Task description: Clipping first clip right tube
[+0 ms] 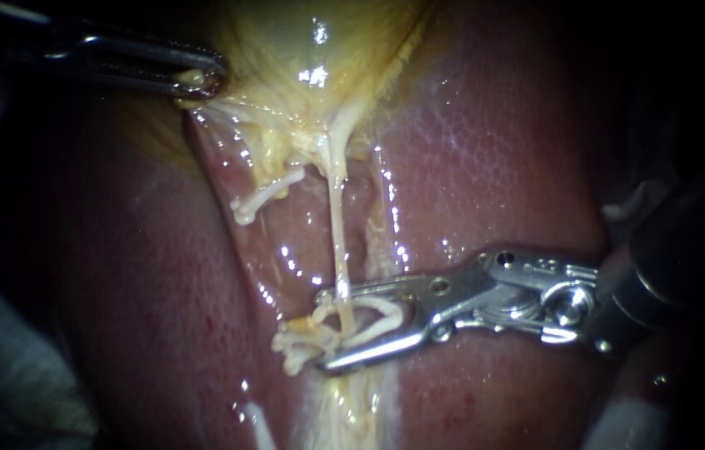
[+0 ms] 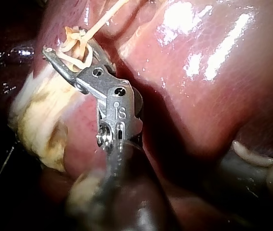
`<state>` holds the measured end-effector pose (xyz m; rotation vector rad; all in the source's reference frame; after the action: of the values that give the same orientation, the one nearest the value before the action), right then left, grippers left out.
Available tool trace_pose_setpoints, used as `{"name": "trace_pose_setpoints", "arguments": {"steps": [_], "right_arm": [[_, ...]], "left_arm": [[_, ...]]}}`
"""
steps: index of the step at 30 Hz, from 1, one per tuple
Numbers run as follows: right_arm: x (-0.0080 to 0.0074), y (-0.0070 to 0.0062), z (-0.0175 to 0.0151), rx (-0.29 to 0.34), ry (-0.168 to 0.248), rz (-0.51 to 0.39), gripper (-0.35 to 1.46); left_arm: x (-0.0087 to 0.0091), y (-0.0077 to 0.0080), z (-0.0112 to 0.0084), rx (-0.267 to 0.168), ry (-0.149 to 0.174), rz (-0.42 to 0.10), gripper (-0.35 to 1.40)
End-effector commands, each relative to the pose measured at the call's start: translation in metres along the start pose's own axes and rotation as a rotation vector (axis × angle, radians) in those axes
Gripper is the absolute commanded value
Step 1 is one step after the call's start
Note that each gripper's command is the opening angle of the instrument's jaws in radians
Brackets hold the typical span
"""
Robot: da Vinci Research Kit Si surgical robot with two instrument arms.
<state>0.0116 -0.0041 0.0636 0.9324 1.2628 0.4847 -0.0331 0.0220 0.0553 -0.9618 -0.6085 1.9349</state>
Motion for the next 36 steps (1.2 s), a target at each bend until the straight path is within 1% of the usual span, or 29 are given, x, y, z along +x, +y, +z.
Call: {"name": "trace_pose_setpoints", "arguments": {"steps": [1,6,12,16,24,30,33,36], "right_arm": [[0.0,-0.0001,0.0001,0.008,-0.002,-0.002,0.49],[0.0004,-0.0008,0.0005,0.037,0.034,0.015,0.49],[0.001,-0.002,0.0006,0.048,0.05,0.024,0.46],[0.0009,-0.0023,0.0007,0.057,0.046,0.023,0.46],[0.001,-0.0024,0.0006,0.062,0.043,0.029,0.41],[0.0018,-0.0023,0.0001,0.064,0.044,0.052,0.27],[0.0022,-0.0022,-0.0002,0.066,0.043,0.072,0.16],[0.0022,-0.002,-0.0006,0.069,0.045,0.083,0.02]], "left_arm": [[0.0,0.0,0.0,0.0,0.0,0.0,-0.35],[0.0,0.0,0.0,0.0,0.0,0.0,-0.35],[0.0,0.0,0.0,0.0,0.0,0.0,-0.35],[0.0,0.0,0.0,0.0,0.0,0.0,-0.35],[0.0,0.0,0.0,0.0,0.0,0.0,-0.35],[0.0,0.0,0.0,0.0,0.0,0.0,-0.35],[0.0,0.0,0.0,0.0,0.0,0.0,-0.35],[0.0,0.0,0.0001,0.0,0.0,0.0,-0.35]]}}
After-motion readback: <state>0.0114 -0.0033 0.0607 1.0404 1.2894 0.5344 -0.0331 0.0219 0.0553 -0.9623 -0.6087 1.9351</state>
